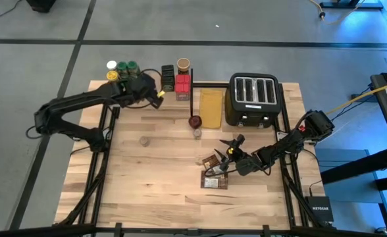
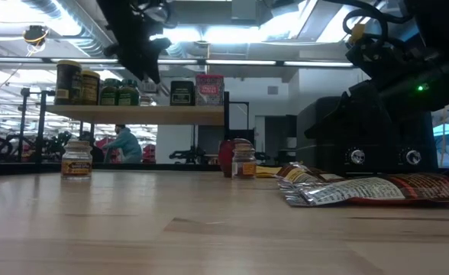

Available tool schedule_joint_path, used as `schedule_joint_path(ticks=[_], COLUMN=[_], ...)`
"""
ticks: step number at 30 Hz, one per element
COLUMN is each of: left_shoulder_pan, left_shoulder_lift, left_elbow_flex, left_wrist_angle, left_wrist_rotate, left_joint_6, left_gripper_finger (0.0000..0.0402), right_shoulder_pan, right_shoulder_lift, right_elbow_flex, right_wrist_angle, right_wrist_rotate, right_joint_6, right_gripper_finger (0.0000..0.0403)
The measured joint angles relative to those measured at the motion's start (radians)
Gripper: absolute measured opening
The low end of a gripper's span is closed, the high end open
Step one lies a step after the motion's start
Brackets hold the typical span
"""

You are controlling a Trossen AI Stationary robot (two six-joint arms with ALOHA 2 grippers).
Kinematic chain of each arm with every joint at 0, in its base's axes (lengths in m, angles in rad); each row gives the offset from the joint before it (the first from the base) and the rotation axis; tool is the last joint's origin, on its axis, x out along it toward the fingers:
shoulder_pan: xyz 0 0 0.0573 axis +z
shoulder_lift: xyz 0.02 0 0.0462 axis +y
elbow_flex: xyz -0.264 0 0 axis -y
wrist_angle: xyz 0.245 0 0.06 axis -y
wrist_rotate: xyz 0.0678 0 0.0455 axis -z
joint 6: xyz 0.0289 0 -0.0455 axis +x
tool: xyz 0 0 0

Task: Shelf spices
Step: Put the center brown seasoning bottle aligned with the other brown seasoning bottle on the shelf

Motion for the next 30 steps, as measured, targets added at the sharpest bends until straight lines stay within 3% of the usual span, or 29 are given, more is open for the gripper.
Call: schedule_joint_path(ticks=[6,16,30], left_shoulder_pan=[0.096,0.16,0.173], left_shoulder_lift=[0.052,0.124,0.133], left_elbow_flex=[0.0,0.0,0.0], left_wrist_angle=[0.081,0.108,0.157], left_wrist_rotate=[0.103,0.111,0.114], left_joint_6=[0.081,0.138,0.206], left_gripper_finger=[0.0172,0.0173,0.0208], right_shoulder_pan=[0.0,0.0,0.0], right_shoulder_lift=[0.0,0.0,0.0], right_elbow_flex=[0.0,0.0,0.0], right_wrist_angle=[0.0,-0.001,-0.001], right_wrist_rotate=[0.0,0.0,0.0], right_joint_6=[0.0,0.0,0.0], right_gripper_finger=[0.0237,0.0237,0.0237])
